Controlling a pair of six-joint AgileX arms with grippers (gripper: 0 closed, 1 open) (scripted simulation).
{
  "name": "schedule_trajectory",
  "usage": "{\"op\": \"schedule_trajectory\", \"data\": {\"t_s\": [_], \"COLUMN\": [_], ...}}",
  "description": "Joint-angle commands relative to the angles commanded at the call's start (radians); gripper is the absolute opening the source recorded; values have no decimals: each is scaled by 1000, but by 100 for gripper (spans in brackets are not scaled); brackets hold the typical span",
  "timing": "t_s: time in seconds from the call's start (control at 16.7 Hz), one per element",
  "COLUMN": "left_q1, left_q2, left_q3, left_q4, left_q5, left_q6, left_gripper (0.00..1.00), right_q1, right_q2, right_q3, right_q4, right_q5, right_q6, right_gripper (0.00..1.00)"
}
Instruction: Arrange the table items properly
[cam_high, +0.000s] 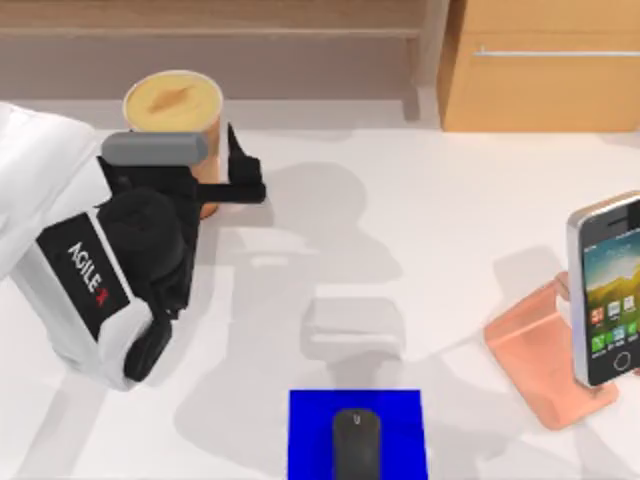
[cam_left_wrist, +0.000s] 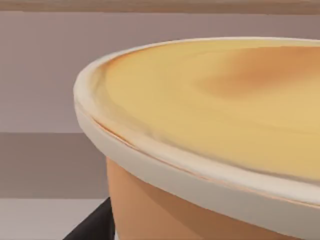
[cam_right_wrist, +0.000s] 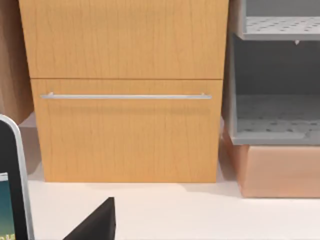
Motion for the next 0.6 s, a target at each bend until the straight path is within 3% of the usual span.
{"op": "schedule_trajectory", "data": {"t_s": [0.6], "left_q1": [0], "left_q2": [0], "left_q3": [0], "left_q4": [0], "left_q5": [0], "left_q6": [0], "left_gripper": [25], "right_q1": [0], "right_q2": [0], "right_q3": [0], "right_q4": [0], "right_q5": [0], "right_q6": [0], "right_gripper": [100]}}
